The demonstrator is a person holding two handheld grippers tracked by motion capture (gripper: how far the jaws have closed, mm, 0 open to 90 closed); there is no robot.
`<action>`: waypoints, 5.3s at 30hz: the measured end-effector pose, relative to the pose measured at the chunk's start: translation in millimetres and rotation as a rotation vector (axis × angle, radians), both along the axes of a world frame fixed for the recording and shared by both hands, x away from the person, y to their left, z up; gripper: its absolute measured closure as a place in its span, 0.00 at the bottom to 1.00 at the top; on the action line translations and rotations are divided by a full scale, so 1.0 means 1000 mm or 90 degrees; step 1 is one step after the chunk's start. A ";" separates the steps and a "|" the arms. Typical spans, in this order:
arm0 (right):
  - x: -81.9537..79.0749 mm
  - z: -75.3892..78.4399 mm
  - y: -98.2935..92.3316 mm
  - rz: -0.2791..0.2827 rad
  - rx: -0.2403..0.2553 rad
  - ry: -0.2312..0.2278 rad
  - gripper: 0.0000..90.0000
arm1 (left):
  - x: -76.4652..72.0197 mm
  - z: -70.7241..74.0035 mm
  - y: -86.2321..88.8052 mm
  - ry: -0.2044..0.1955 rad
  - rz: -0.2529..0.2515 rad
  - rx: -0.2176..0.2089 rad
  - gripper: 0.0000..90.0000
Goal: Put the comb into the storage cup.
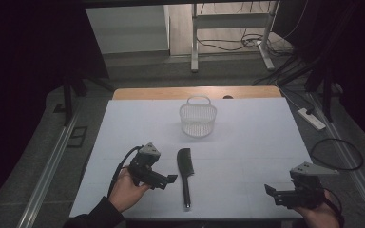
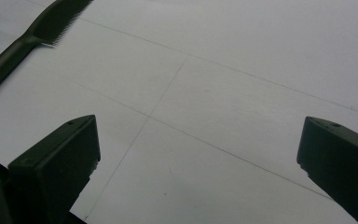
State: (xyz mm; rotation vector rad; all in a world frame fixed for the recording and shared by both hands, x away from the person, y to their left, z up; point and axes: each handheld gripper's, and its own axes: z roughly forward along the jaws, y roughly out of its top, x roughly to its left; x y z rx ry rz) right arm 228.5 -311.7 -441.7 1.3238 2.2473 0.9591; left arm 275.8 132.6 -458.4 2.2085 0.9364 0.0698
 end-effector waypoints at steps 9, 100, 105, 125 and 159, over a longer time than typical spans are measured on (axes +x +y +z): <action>0.000 0.000 0.000 0.002 0.001 0.000 0.00 | 0.008 -0.001 -0.016 0.002 -0.024 0.006 0.00; 0.000 0.000 0.002 0.025 -0.006 0.000 0.00 | -0.036 -0.056 -0.077 0.108 -0.114 0.103 0.99; 0.000 0.000 0.002 0.026 -0.006 0.000 0.00 | -0.036 -0.057 -0.073 0.114 -0.106 0.111 0.99; 0.000 0.000 0.003 0.031 -0.006 -0.002 0.01 | -0.021 -0.056 -0.049 0.120 -0.046 0.132 0.99; 0.001 -0.001 0.003 0.032 -0.008 0.003 0.01 | -0.004 -0.026 -0.030 0.074 -0.001 0.103 0.20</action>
